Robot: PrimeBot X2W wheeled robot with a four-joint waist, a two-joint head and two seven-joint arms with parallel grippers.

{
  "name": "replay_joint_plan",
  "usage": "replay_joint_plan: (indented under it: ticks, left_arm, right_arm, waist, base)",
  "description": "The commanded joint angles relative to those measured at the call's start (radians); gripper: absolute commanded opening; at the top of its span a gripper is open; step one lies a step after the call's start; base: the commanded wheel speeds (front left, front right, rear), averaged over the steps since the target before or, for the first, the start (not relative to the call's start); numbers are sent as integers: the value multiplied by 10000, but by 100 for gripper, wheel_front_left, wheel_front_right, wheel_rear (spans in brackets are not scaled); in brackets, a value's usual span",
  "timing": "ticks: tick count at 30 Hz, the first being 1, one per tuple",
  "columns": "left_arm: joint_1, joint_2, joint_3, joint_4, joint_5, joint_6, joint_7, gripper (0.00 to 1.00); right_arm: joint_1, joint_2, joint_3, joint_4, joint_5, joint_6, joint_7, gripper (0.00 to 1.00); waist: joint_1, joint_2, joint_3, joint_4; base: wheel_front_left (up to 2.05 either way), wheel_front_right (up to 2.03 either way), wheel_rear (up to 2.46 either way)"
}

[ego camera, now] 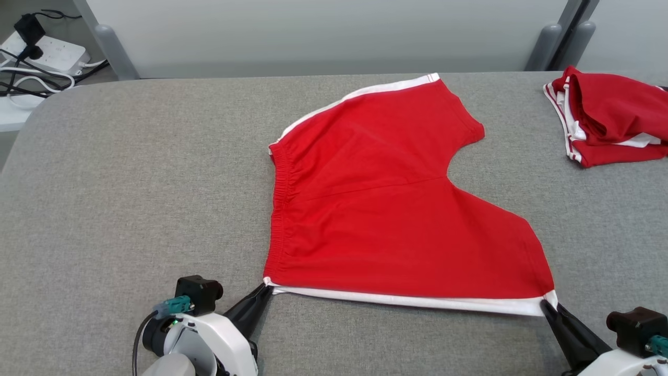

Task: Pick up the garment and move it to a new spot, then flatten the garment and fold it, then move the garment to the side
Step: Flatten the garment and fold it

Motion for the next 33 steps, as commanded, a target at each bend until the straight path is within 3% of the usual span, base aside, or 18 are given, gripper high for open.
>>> replay_joint_plan:
  ticks: [1,11,19,20,21,22,23,33]
  left_arm:
    - [-8,418,322,-173,-148,181,262,0]
    - [418,1153,-56,-1413,-102,633,1746,0]
    - [706,1562,94,-2393,-318,970,2163,0]
    - [727,1561,108,-2493,-338,1022,2178,9]
    - [742,1555,141,-2597,-353,1096,2165,43]
    - [758,1560,146,-2699,-355,1146,2175,78]
    - [783,1556,169,-2806,-388,1186,2180,100]
    - [958,1817,678,-4029,-532,1738,1840,100]
  right_arm:
    - [167,-402,-73,-234,-65,-6,194,0]
    - [643,-381,-169,-156,66,-6,723,0]
    - [428,-156,-457,373,-234,-6,412,0]
    - [387,-104,-462,457,-269,-6,374,34]
    - [349,-52,-494,530,-304,-6,323,88]
    - [313,-5,-517,584,-338,-6,268,100]
    - [274,23,-532,607,-370,-6,215,100]
    - [48,39,-915,-591,-1022,-6,-689,100]
  waist:
    - [0,0,-19,34]
    - [0,0,241,239]
    - [0,0,447,256]
    - [0,0,454,257]
    - [0,0,453,255]
    - [0,0,444,252]
    - [0,0,429,247]
    - [0,0,120,190]
  base:
    - [0,0,0]
    - [0,0,0]
    - [0,0,0]
    - [0,0,0]
    - [0,0,0]
    - [0,0,0]
    - [0,0,0]
    - [0,0,0]
